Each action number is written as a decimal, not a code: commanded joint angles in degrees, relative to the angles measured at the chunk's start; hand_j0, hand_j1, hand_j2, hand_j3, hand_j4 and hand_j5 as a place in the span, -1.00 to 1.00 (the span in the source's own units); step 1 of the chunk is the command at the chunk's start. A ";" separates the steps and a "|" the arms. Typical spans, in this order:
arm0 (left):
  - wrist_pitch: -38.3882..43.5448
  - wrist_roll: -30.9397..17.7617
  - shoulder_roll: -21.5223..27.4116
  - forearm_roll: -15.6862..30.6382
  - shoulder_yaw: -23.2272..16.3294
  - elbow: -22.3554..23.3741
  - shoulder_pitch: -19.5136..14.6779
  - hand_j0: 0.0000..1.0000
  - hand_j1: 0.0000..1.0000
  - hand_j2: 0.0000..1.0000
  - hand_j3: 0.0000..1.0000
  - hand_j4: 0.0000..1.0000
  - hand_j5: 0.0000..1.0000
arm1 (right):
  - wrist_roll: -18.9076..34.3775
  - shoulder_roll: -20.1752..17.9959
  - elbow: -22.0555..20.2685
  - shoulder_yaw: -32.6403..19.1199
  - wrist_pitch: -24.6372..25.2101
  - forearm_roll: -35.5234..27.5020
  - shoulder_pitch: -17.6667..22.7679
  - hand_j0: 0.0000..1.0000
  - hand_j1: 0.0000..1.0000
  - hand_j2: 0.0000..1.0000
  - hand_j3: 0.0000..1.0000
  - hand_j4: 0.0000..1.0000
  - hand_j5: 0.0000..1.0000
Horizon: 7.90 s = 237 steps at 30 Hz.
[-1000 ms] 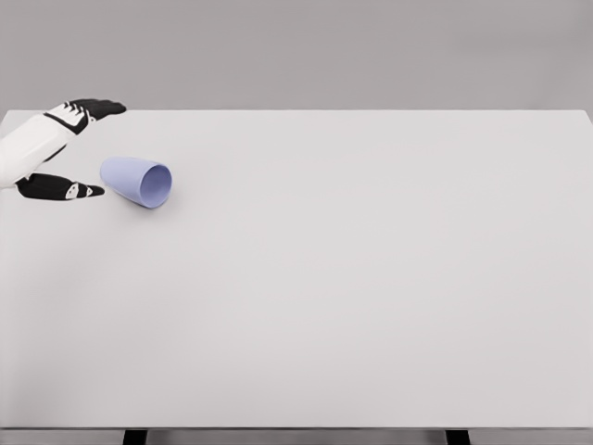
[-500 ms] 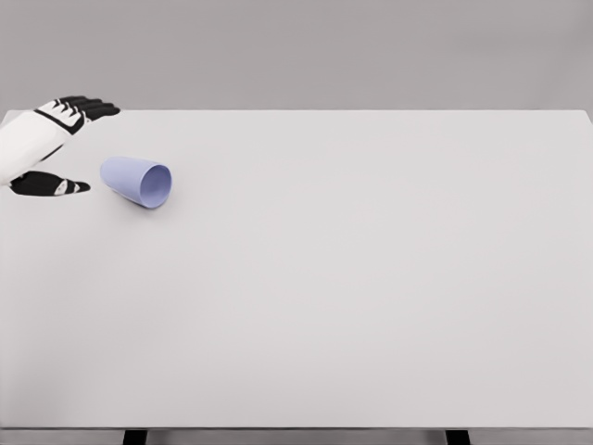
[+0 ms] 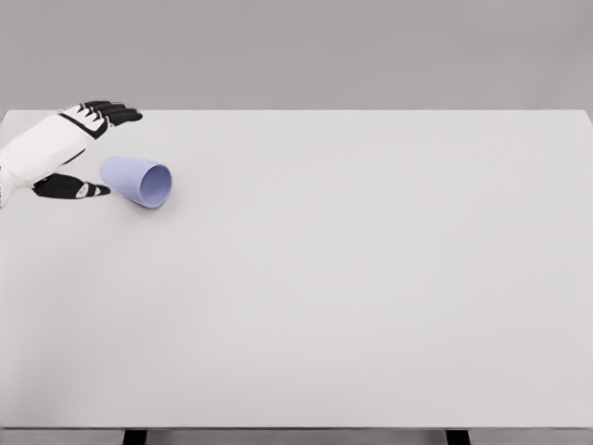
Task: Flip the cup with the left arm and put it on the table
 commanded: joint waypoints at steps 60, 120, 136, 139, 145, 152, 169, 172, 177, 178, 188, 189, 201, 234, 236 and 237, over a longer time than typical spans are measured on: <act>10.62 -2.94 3.89 17.62 -36.13 14.50 -23.91 1.00 1.00 1.00 1.00 1.00 1.00 | 0.00 0.00 -0.01 -0.01 0.00 -0.04 0.00 1.00 1.00 1.00 1.00 1.00 1.00; 13.87 -5.22 -3.50 12.96 -38.85 26.45 -26.19 1.00 1.00 1.00 1.00 1.00 1.00 | 0.00 0.00 -0.01 -0.01 0.00 -0.04 0.00 1.00 1.00 1.00 1.00 1.00 1.00; 14.05 -5.22 -4.29 12.61 -38.94 27.33 -26.46 0.74 0.74 0.74 0.74 0.74 0.74 | 0.00 0.00 -0.01 -0.01 0.00 -0.04 0.00 1.00 1.00 1.00 1.00 1.00 1.00; 13.96 -5.22 -4.29 12.26 -38.85 27.24 -26.46 0.64 0.64 0.64 0.64 0.64 0.64 | 0.00 0.00 -0.01 -0.01 0.00 -0.04 0.00 1.00 1.00 1.00 1.00 1.00 1.00; 13.87 -5.14 -4.29 12.26 -38.76 26.98 -26.98 0.55 0.55 0.55 0.55 0.55 0.55 | 0.00 0.00 -0.01 -0.01 0.00 -0.04 0.00 1.00 1.00 1.00 1.00 1.00 1.00; 13.35 -5.14 -4.20 12.52 -38.06 26.63 -27.07 0.55 0.55 0.55 0.55 0.55 0.55 | 0.00 0.00 -0.01 -0.01 0.00 -0.04 0.00 1.00 1.00 1.00 1.00 1.00 1.00; 11.77 -5.05 -3.94 24.65 -34.72 21.71 -26.19 0.60 0.60 0.60 0.60 0.60 0.60 | 0.00 0.00 -0.01 -0.01 0.00 -0.04 0.00 1.00 1.00 1.00 1.00 1.00 1.00; 11.77 -5.05 -4.11 27.90 -34.72 20.74 -26.02 0.60 0.60 0.60 0.60 0.60 0.60 | 0.00 0.00 -0.01 -0.01 0.00 -0.04 0.00 1.00 1.00 1.00 1.00 1.00 1.00; 11.77 -4.96 -4.29 32.21 -34.72 19.16 -25.66 0.61 0.61 0.61 0.61 0.61 0.61 | 0.00 0.00 -0.01 -0.01 0.00 -0.04 0.00 1.00 1.00 1.00 1.00 1.00 1.00; 11.77 -4.96 -4.29 33.17 -34.72 18.63 -25.31 0.61 0.61 0.61 0.61 0.61 0.61 | 0.00 0.00 -0.01 -0.01 0.00 -0.04 0.00 1.00 1.00 1.00 1.00 1.00 1.00; 11.85 -4.96 -4.46 37.83 -34.28 16.26 -23.38 0.61 0.61 0.61 0.61 0.61 0.61 | 0.00 0.00 -0.01 -0.01 0.00 -0.04 0.00 1.00 1.00 1.00 1.00 1.00 1.00; 11.85 -4.87 -4.46 38.62 -34.28 16.08 -23.29 0.61 0.61 0.61 0.61 0.61 0.61 | 0.00 0.00 -0.01 -0.01 0.00 -0.04 0.00 1.00 1.00 1.00 1.00 1.00 1.00; 12.73 -4.87 -5.25 41.70 -30.85 11.95 -19.07 0.61 0.61 0.61 0.61 0.61 0.61 | 0.09 0.00 -0.01 -0.01 0.00 -0.04 0.00 1.00 1.00 1.00 1.00 1.00 1.00; 12.73 -4.87 -9.47 47.06 -30.85 12.21 -14.41 0.62 0.62 0.62 0.62 0.62 0.62 | 0.00 0.00 -0.01 -0.01 0.00 -0.04 0.00 1.00 1.00 1.00 1.00 1.00 1.00; 12.73 -4.87 -9.74 47.06 -30.85 12.30 -13.98 0.62 0.62 0.62 0.62 0.62 0.62 | 0.09 0.00 -0.01 -0.01 0.00 -0.04 0.00 1.00 1.00 1.00 1.00 1.00 1.00; 12.73 -4.87 -9.74 47.06 -30.85 12.39 -13.80 0.62 0.62 0.62 0.62 0.62 0.62 | 0.00 0.00 -0.01 -0.01 0.00 -0.04 0.00 1.00 1.00 1.00 1.00 1.00 1.00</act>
